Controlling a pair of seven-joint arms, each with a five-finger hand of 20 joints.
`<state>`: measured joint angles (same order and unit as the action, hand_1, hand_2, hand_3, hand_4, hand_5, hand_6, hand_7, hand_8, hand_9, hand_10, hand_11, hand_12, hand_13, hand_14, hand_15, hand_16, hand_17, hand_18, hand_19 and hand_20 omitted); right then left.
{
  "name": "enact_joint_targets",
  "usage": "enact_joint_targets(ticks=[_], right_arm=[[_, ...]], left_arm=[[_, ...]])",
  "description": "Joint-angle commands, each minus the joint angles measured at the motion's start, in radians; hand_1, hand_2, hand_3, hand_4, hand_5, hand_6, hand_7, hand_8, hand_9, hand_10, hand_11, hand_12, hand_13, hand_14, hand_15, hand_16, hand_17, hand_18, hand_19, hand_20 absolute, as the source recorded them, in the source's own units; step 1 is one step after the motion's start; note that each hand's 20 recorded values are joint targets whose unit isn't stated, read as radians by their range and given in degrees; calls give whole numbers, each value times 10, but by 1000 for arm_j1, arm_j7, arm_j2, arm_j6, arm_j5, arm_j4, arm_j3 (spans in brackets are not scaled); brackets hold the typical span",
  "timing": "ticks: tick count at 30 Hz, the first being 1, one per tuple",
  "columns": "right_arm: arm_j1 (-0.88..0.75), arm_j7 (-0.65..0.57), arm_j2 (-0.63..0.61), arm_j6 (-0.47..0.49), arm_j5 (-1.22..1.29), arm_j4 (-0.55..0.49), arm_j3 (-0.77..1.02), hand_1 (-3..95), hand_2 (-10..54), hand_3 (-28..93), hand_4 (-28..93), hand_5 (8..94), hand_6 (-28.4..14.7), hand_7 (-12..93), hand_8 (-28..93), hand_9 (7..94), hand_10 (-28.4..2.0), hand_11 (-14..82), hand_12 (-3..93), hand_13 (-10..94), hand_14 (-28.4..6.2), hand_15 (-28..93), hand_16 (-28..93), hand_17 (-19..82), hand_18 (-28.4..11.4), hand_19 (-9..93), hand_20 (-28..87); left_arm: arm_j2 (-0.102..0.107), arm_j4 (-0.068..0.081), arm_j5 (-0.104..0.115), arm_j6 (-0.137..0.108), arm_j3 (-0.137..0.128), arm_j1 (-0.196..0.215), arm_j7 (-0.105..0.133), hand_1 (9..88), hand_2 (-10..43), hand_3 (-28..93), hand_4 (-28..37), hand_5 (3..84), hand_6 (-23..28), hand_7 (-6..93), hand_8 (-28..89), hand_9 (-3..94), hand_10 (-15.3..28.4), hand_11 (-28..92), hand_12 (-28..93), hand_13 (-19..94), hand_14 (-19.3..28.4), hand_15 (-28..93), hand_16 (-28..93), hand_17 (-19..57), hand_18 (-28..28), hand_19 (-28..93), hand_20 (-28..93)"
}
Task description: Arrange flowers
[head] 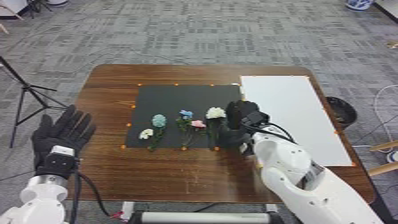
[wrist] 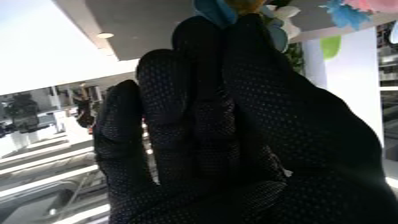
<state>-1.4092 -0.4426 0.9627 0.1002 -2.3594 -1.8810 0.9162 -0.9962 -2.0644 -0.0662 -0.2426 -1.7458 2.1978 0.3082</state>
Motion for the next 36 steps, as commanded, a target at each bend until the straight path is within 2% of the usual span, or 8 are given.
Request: enact_joint_targets(ticks=[1, 15, 20, 22, 29, 32, 34, 36], right_arm=[[-8, -27, -5, -40, -17, -2, 2, 554, -95, 697, -283, 681, -3, 315, 2, 791, -84, 129, 430, 610, -89, 561, 426, 320, -232, 805, 416], [-28, -25, -31, -22, 16, -62, 31, 435, -95, 803, -283, 639, -12, 216, -130, 683, -129, 259, 234, 587, -118, 598, 310, 301, -238, 797, 407], [-73, -65, -14, -243, 190, -94, 99, 342, -95, 778, -282, 612, -29, 185, -119, 651, -145, 229, 209, 571, -128, 603, 297, 297, -238, 797, 406], [-100, -73, 8, -347, 281, -109, 140, 297, -95, 759, -238, 615, -39, 179, -113, 631, -159, 212, 200, 559, -141, 574, 250, 297, -236, 779, 375], [-206, 294, 43, -349, 803, -93, 363, 241, -9, 808, -230, 558, -42, 221, -124, 522, -169, 210, 202, 415, -152, 480, 156, 192, -204, 620, 226], [-234, 367, 62, -362, 1025, -93, 422, 217, 14, 817, -238, 524, -42, 218, -132, 482, -164, 169, 184, 364, -151, 420, 131, 155, -197, 556, 200], [-258, 425, 81, -331, 1137, -91, 469, 196, 20, 820, -240, 508, -40, 198, -131, 469, -163, 137, 169, 345, -146, 368, 120, 149, -189, 508, 180], [-287, 458, 95, -291, 1227, -101, 517, 173, 21, 821, -241, 485, -40, 168, -122, 450, -157, 114, 158, 325, -143, 327, 118, 141, -183, 471, 168]], left_arm=[[-7, 4, 35, -6, -6, 15, 3, 245, 163, 692, -283, 400, 79, 140, -100, 292, 144, 192, 72, 220, 152, 256, -61, -68, 123, 279, 94], [-11, -8, 33, -2, -17, 35, 20, 257, 144, 699, -283, 396, 78, 141, -100, 284, 142, 190, 73, 203, 145, 244, -59, -69, 118, 270, 93], [-12, 3, -3, 18, -11, 15, 18, 257, 146, 691, -283, 396, 77, 139, -102, 284, 141, 185, 70, 200, 140, 232, -61, -68, 118, 266, 92], [-14, 1, -23, -21, -5, 5, 4, 255, 149, 689, -283, 397, 76, 137, -102, 287, 141, 182, 68, 195, 133, 222, -63, -67, 114, 261, 90], [-15, 10, -43, -20, 10, 2, 34, 252, 154, 688, -283, 399, 72, 125, -103, 284, 134, 166, 56, 152, 94, 154, -62, -73, 89, 228, 84], [-10, 4, -52, -89, 28, -10, 82, 249, 154, 693, -283, 316, 40, 122, -104, 234, 116, 148, 51, 115, 74, 120, -63, -71, 81, 212, 86], [-6, 5, -51, -74, 21, -1, 94, 244, 154, 697, -283, 266, 24, 125, -115, 199, 105, 136, 43, 91, 60, 96, -60, -75, 72, 196, 87], [-4, 15, -83, -37, 9, 0, 85, 244, 148, 690, -283, 239, 15, 124, -121, 178, 98, 124, 38, 78, 50, 76, -56, -80, 64, 179, 88]])
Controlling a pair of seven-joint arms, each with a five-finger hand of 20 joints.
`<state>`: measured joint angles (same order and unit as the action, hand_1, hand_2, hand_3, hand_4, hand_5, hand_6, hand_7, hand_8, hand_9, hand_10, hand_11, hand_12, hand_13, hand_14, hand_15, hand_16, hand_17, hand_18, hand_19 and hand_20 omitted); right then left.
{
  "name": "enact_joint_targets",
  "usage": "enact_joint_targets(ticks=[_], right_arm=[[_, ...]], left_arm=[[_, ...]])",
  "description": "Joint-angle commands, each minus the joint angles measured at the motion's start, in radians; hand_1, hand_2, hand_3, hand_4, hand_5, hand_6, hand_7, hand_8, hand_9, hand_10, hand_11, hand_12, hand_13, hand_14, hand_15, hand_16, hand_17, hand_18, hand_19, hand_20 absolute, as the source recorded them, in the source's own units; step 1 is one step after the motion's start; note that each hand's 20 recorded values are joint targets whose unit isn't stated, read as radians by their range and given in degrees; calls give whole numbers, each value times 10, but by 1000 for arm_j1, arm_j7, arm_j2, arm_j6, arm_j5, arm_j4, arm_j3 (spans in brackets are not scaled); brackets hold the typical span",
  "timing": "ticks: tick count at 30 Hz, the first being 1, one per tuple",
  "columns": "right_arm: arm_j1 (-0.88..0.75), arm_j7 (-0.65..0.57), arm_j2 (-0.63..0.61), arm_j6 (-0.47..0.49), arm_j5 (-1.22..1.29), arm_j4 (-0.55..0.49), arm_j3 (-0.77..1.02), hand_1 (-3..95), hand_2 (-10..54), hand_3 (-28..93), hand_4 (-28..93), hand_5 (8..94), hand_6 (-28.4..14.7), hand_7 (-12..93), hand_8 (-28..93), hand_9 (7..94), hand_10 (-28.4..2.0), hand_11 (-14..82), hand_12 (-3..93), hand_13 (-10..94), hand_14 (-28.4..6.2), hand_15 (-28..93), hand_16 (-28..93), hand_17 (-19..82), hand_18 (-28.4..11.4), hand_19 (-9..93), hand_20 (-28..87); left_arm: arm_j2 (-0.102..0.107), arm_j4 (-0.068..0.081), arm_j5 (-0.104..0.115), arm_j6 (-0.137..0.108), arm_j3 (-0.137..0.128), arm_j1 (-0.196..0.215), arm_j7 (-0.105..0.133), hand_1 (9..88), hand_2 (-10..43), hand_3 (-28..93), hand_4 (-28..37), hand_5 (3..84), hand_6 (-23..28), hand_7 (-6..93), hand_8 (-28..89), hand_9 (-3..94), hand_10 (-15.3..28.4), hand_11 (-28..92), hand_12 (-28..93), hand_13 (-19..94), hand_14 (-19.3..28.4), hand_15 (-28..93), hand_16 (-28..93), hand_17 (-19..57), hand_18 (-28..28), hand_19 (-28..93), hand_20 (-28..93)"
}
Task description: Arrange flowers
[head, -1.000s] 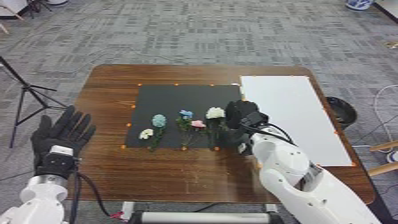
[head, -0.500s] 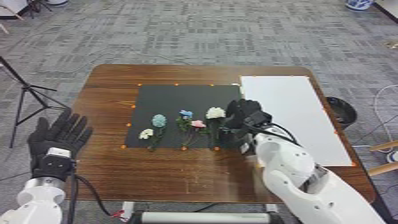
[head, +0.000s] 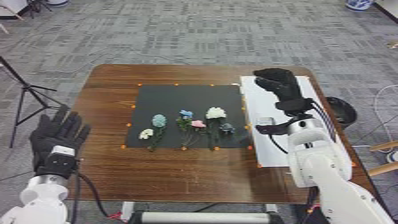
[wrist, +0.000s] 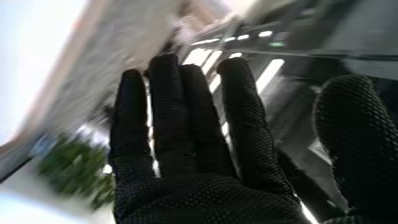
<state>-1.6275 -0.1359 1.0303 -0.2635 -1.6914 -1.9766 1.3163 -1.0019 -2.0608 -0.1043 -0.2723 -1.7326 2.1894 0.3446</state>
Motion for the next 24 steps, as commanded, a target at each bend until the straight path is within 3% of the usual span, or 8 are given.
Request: enact_joint_targets(ticks=[1, 4, 9, 12, 18, 24], right_arm=[[-84, 164, 34, 97, 604, -12, 141, 164, 22, 820, -242, 475, -39, 160, -118, 441, -155, 102, 154, 320, -142, 315, 117, 139, -182, 460, 164], [-119, 194, 48, 145, 690, -32, 188, 116, 35, 806, -246, 430, -40, 115, -102, 406, -151, 66, 143, 294, -140, 260, 125, 128, -179, 413, 158], [-166, 226, 66, 185, 751, -69, 233, 77, 46, 794, -260, 391, -40, 73, -91, 385, -149, 45, 130, 279, -139, 216, 136, 115, -182, 382, 160], [-180, 224, 77, 208, 748, -80, 246, 69, 50, 791, -264, 371, -41, 60, -90, 379, -147, 38, 126, 276, -136, 203, 139, 113, -181, 374, 161], [-187, 217, 88, 221, 748, -88, 249, 62, 56, 788, -266, 366, -46, 52, -86, 376, -147, 36, 124, 272, -125, 177, 139, 111, -179, 362, 164], [-196, 216, 97, 229, 751, -93, 251, 62, 60, 787, -266, 373, -47, 54, -86, 376, -147, 39, 123, 272, -123, 169, 139, 111, -178, 358, 166]], left_arm=[[1, 17, -58, 9, -7, 8, 47, 242, 144, 688, -283, 237, 14, 124, -122, 176, 98, 120, 37, 76, 47, 70, -55, -81, 61, 172, 87], [0, 26, -101, 36, -17, 8, 41, 234, 139, 679, -283, 262, 25, 105, -117, 178, 98, 113, 35, 77, 44, 55, -49, -79, 57, 154, 91], [3, 38, -147, 66, -18, -4, 40, 235, 139, 662, -283, 281, 28, 93, -109, 185, 98, 106, 32, 83, 44, 44, -45, -76, 57, 146, 92], [3, 41, -170, 97, -27, 0, 36, 233, 139, 660, -283, 282, 26, 91, -107, 186, 97, 101, 33, 85, 44, 41, -42, -75, 57, 142, 92], [3, 27, -179, 88, -31, 5, 59, 231, 139, 664, -283, 284, 27, 89, -105, 191, 97, 95, 36, 93, 44, 35, -39, -73, 60, 138, 92], [0, 14, -187, 87, -45, 14, 60, 233, 140, 661, -283, 291, 28, 88, -104, 198, 99, 98, 40, 103, 47, 38, -36, -71, 62, 137, 93]])
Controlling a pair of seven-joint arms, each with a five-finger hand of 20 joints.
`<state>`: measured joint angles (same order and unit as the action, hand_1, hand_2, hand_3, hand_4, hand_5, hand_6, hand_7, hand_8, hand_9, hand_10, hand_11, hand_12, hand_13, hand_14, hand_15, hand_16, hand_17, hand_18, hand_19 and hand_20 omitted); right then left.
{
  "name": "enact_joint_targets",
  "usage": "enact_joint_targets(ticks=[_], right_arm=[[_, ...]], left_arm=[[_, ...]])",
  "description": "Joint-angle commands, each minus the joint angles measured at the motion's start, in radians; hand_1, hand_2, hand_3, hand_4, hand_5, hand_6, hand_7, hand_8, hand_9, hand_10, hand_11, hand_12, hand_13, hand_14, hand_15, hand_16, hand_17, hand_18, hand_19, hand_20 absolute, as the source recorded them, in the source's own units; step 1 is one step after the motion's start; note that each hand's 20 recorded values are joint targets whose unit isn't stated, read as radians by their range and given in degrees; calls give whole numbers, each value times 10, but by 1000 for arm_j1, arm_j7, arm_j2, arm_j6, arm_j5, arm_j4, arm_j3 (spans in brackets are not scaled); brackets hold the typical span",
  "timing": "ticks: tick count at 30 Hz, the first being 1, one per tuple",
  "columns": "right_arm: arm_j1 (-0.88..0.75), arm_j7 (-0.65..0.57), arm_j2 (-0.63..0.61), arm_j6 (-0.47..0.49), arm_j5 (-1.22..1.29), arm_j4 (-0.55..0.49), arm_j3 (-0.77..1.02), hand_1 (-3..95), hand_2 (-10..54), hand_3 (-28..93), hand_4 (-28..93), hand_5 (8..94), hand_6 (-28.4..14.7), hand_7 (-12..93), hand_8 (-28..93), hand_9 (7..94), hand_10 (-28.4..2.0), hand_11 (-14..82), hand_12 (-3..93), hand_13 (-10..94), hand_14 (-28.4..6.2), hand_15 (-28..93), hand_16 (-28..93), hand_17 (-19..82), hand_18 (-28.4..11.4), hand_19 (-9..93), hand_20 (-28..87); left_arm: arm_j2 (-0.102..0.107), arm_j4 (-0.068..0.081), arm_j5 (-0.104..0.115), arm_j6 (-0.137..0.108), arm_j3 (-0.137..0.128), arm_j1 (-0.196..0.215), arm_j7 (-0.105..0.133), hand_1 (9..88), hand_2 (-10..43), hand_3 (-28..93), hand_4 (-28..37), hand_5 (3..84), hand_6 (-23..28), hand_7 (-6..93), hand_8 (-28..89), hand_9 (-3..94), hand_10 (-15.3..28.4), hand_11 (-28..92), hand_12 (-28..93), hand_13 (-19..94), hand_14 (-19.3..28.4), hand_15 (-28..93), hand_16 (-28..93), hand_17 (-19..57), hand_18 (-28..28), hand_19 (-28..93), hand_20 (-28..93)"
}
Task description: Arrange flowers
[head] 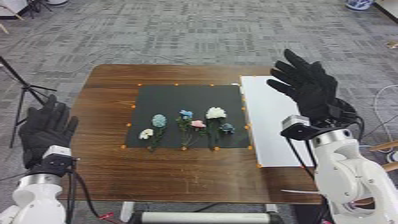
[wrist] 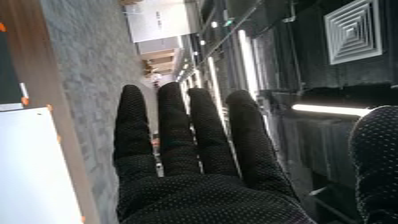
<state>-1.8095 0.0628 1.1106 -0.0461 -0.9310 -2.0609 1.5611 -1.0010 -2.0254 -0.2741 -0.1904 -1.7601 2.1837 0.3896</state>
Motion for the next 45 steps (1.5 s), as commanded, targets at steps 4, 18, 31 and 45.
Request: enact_joint_targets(ticks=[4, 18, 31, 45], right_arm=[[-19, 10, 17, 14, -9, -13, 11, 61, 61, 786, -265, 376, -46, 54, -87, 376, -146, 39, 122, 271, -123, 166, 139, 110, -177, 357, 167], [-19, -2, 22, 18, -2, -20, 13, 55, 70, 789, -261, 391, -81, 31, -84, 381, -147, 43, 116, 272, -116, 161, 132, 100, -181, 375, 171], [-5, -6, 30, 16, -30, -4, 6, 75, 41, 795, -253, 410, -62, 56, -87, 385, -144, 45, 118, 276, -120, 165, 133, 97, -182, 384, 164], [-11, -21, 31, 26, -21, -4, -12, 80, 37, 794, -250, 415, -58, 65, -91, 390, -142, 46, 120, 281, -122, 167, 135, 94, -186, 390, 162]], left_arm=[[1, -28, -16, 1, -23, 16, 15, 234, 140, 661, -283, 296, 30, 89, -103, 203, 101, 99, 41, 110, 49, 42, -35, -69, 65, 139, 93], [-4, -44, 2, -12, -9, 14, 19, 231, 151, 666, -283, 340, 45, 95, -102, 269, 120, 125, 48, 161, 71, 88, -44, -59, 82, 172, 92], [3, -49, -29, -12, -15, 13, 21, 228, 146, 680, -283, 350, 48, 96, -100, 270, 119, 129, 47, 164, 76, 96, -48, -59, 85, 180, 90], [6, -51, -27, -9, -21, 11, 19, 232, 144, 680, -283, 356, 49, 96, -99, 269, 118, 127, 47, 166, 76, 99, -50, -57, 86, 179, 89]])
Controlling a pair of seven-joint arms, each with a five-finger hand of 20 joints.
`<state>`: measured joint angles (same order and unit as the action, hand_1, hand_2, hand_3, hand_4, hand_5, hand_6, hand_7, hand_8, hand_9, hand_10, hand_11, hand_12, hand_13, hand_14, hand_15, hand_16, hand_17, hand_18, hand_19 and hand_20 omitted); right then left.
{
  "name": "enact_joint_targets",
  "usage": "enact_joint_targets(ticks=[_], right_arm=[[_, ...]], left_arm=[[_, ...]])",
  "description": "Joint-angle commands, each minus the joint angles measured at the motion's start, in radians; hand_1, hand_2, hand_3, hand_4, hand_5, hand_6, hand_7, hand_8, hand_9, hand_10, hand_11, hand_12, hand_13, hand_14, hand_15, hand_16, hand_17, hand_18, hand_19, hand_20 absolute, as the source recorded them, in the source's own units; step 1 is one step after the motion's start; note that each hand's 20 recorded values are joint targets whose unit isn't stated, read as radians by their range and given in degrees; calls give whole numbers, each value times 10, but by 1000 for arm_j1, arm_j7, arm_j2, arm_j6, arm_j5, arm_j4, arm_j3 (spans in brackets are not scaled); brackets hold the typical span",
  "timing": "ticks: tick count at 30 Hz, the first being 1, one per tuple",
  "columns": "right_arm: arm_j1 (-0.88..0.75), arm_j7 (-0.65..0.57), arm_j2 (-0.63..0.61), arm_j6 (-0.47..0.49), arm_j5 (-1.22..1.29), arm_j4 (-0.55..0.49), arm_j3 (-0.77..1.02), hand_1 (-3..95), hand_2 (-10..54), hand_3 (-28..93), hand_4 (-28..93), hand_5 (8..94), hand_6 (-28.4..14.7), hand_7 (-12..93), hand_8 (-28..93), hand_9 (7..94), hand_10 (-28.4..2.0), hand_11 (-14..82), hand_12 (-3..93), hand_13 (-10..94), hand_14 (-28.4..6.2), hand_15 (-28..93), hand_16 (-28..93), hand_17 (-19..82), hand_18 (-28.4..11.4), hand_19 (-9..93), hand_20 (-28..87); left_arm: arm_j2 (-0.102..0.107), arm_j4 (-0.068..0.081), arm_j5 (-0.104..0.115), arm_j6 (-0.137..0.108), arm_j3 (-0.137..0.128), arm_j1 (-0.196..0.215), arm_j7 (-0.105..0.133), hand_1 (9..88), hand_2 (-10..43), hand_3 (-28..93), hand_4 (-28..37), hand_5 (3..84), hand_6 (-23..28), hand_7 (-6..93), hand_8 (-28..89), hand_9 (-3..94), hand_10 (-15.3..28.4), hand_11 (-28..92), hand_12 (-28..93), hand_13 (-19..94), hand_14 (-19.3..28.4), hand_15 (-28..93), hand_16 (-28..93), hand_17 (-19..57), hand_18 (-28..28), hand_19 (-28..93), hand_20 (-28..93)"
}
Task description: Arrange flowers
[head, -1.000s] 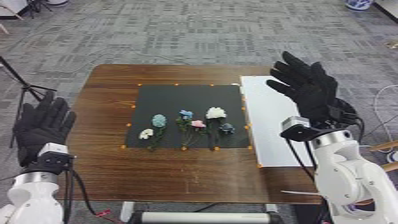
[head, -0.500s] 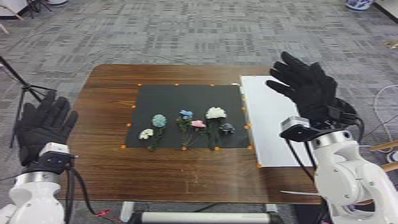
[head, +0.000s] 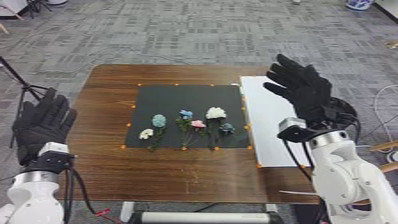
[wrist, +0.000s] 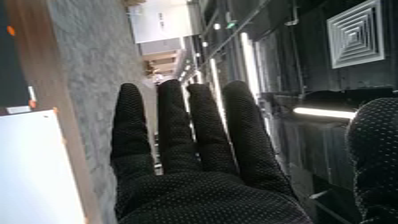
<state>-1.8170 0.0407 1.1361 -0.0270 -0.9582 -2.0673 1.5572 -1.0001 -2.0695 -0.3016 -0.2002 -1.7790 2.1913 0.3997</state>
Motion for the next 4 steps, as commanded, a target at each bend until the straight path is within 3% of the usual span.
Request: enact_joint_targets(ticks=[1, 4], right_arm=[[-4, -1, 6, 11, 3, 2, -6, 79, 37, 795, -249, 415, -58, 65, -91, 390, -142, 46, 120, 281, -122, 167, 135, 94, -186, 391, 162], [-2, 1, 5, 8, 5, 3, -9, 80, 37, 795, -249, 416, -56, 67, -91, 392, -143, 46, 121, 282, -123, 167, 136, 94, -187, 392, 162]], left_arm=[[6, -8, -1, 2, -4, 6, 9, 232, 145, 681, -283, 357, 50, 96, -99, 270, 118, 127, 47, 166, 76, 99, -50, -57, 86, 179, 89], [5, 2, -23, 21, -2, -4, -6, 232, 145, 680, -283, 358, 50, 96, -99, 270, 118, 128, 47, 166, 76, 99, -51, -56, 86, 178, 88]])
